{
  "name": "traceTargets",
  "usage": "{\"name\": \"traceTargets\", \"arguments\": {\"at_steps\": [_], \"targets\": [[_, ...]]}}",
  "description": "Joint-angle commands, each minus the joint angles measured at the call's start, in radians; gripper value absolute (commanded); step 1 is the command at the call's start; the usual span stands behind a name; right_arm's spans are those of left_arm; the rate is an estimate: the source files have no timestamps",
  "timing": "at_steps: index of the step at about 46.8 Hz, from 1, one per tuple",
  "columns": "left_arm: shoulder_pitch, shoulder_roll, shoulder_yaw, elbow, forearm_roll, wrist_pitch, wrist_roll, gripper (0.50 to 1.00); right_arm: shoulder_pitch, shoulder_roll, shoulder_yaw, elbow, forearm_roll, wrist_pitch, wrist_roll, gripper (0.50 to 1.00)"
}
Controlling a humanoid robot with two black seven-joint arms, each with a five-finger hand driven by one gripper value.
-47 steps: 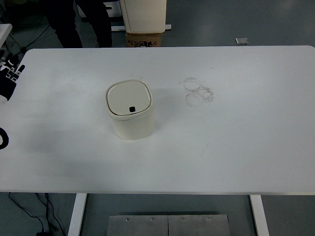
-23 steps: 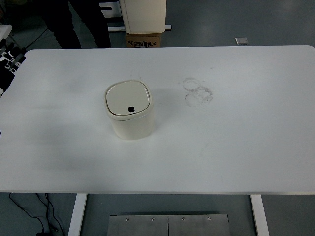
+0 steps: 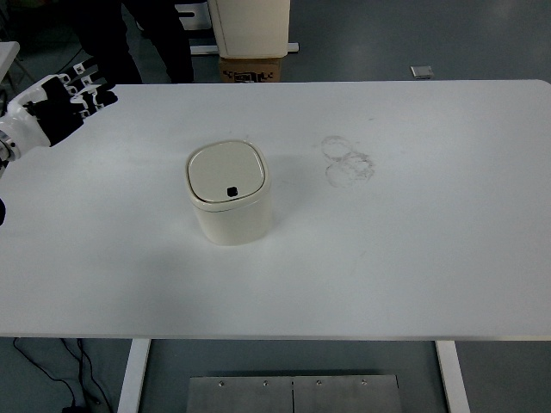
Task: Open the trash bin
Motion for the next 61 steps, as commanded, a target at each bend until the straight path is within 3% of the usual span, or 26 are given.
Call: {"name": "traceTargets", "arguments": {"at_steps": [1,12,22,30,35,47,53,61], "targets": [[-0.065,0.013,0.075,-0.037,0.017,-0.003,0.000,1.000,0.000,0.000,0.000,0.000,0.000,0.000,0.000,0.991],[-0.241,0.034,0.162,-0.117,0.203,-0.015,0.011,1.000,0.000,0.000,0.000,0.000,0.000,0.000,0.000,0.991],[-0.314,0.019,0.162,-0.159,0.358,-0.023,0.017,1.000,0.000,0.000,0.000,0.000,0.000,0.000,0.000,0.991],[-0.341,-0.004,0.162,-0.163,0.427,-0.041,0.126,1.000,0.000,0.000,0.000,0.000,0.000,0.000,0.000,0.991],[-0.372,-0.001,0.172,-0.194,0.428,-0.044,0.161,1.000,0.000,0.000,0.000,0.000,0.000,0.000,0.000,0.991],[-0.545,-0.003,0.424,-0.335,0.427,-0.069,0.161,1.000,0.000,0.000,0.000,0.000,0.000,0.000,0.000,0.991],[-0.597,-0.016,0.476,-0.343,0.428,-0.133,0.163,1.000,0.000,0.000,0.000,0.000,0.000,0.000,0.000,0.991],[-0.669,-0.044,0.507,-0.343,0.456,-0.133,0.163,1.000,0.000,0.000,0.000,0.000,0.000,0.000,0.000,0.991]]}}
